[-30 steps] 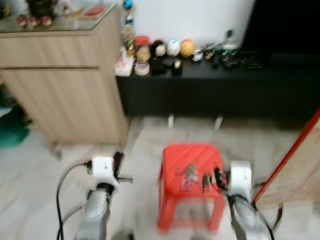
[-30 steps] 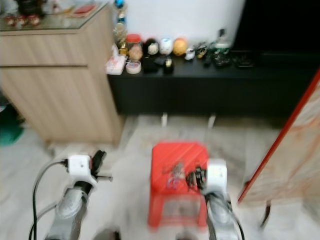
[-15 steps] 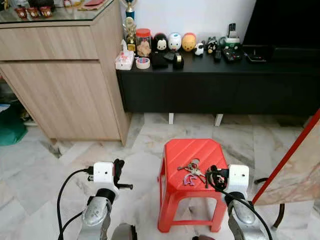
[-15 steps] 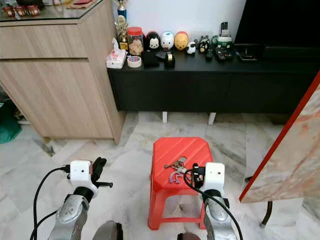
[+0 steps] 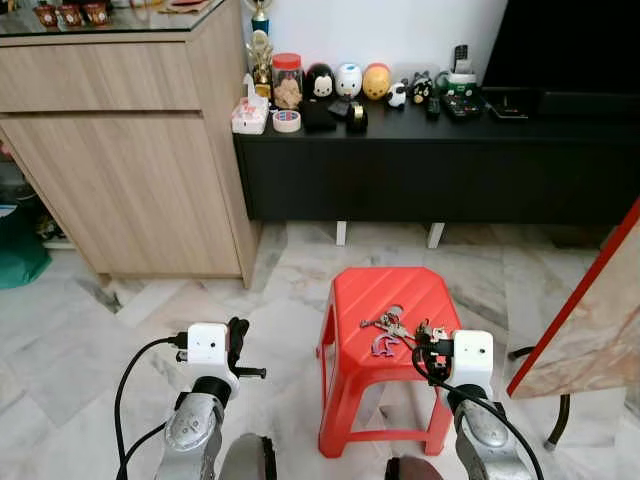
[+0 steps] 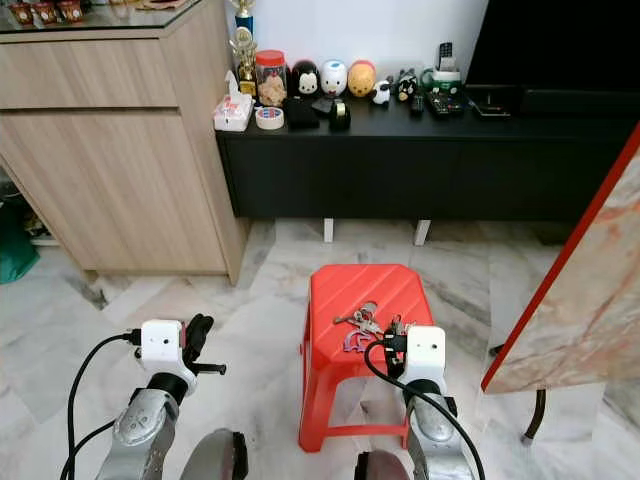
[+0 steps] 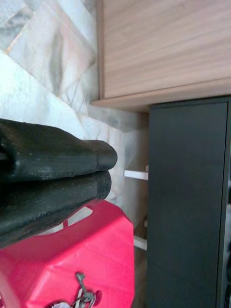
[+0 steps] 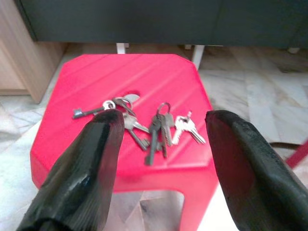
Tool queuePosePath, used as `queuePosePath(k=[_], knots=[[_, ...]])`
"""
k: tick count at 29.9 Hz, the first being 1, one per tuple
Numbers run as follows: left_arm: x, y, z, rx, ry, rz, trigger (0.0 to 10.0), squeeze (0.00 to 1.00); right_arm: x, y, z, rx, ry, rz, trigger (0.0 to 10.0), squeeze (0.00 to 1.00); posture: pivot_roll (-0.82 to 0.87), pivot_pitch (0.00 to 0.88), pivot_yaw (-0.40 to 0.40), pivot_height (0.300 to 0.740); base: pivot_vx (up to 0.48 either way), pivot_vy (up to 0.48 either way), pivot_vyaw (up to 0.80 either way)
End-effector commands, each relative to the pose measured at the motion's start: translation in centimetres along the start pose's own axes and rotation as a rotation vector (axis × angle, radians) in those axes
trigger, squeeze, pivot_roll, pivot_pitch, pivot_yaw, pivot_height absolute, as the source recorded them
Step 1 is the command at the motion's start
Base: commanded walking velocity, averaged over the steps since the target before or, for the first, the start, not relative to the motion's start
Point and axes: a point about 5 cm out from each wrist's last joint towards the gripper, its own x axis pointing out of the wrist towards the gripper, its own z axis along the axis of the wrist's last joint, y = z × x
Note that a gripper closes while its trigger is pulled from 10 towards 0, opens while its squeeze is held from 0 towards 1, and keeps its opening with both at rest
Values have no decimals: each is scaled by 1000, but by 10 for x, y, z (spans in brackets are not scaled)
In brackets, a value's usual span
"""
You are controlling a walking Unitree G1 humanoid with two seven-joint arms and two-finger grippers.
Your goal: Hang keys on a hook
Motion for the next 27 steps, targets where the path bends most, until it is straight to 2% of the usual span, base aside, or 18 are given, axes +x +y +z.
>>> queuePosePath(k=[1,12,14,16,21,27], knots=[[1,-2,-1,-6,16,-6,10000,0,1,-1,1,5,-3,-4,10000,0,-27,33,-12,607,0,0,0],[1,-3,-3,-21,34,-17,10000,0,2,2,4,10,-19,10,10000,0,-28,36,-11,607,0,0,0],[1,-3,-3,-23,35,-16,10000,0,2,2,5,2,-19,14,10000,0,-28,36,-11,607,0,0,0],[2,-3,-3,-25,34,-17,10000,0,2,2,4,-44,-16,17,10000,0,-28,36,-11,607,0,0,0],[2,-3,-4,-24,39,-16,10000,0,1,0,3,-32,-20,3,10000,0,-26,38,-9,607,253,0,715],[2,-3,-4,-24,43,-13,10000,0,2,1,4,-27,-26,12,10000,0,-26,38,-9,607,259,0,0]])
